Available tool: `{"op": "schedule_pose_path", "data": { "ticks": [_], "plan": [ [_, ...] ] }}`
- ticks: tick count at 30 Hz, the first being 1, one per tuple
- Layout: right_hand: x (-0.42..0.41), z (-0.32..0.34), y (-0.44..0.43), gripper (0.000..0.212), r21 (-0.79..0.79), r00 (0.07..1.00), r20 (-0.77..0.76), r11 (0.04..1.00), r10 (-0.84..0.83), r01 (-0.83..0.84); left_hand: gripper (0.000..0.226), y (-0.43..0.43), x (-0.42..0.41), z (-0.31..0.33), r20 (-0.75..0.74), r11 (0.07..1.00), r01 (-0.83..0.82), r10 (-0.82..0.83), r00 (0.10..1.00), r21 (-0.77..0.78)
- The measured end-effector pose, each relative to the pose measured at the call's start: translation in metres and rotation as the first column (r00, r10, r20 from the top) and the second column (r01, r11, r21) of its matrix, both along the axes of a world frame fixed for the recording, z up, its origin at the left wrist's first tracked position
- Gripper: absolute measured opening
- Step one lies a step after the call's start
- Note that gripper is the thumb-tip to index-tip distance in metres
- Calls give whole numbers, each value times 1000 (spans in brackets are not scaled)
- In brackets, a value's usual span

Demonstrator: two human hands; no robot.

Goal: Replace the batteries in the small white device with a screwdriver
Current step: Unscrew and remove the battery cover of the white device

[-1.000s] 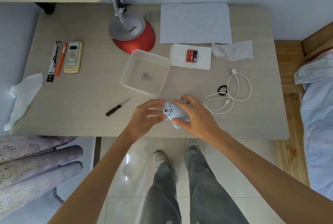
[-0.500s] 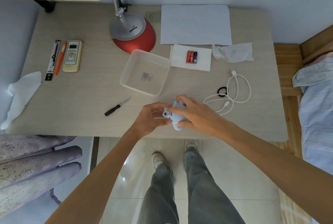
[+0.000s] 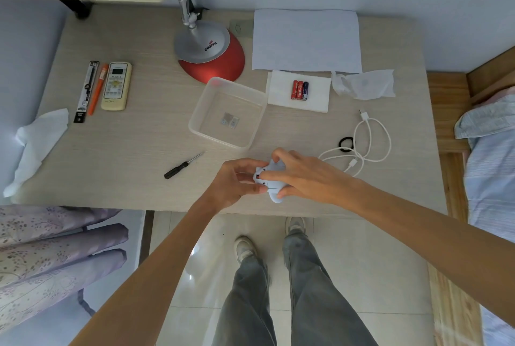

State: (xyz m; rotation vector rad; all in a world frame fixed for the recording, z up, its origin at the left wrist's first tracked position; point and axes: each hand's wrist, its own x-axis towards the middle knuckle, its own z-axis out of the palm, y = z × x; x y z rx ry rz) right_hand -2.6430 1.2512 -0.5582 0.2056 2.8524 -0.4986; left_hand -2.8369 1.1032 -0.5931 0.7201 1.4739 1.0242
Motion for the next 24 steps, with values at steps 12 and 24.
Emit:
{"op": "schedule_pose_path", "data": {
  "ticks": [12,24],
  "plan": [
    [6,-3,1,44,0,998,-66,1000,19,-19,54,2,-2,2,7,999,15,-15,1000,-34],
    [23,-12,-9,45,-156,977,-123,976,-175,155,54,2,-5,0,-55,999,32,-34,998,-35]
  ]
}}
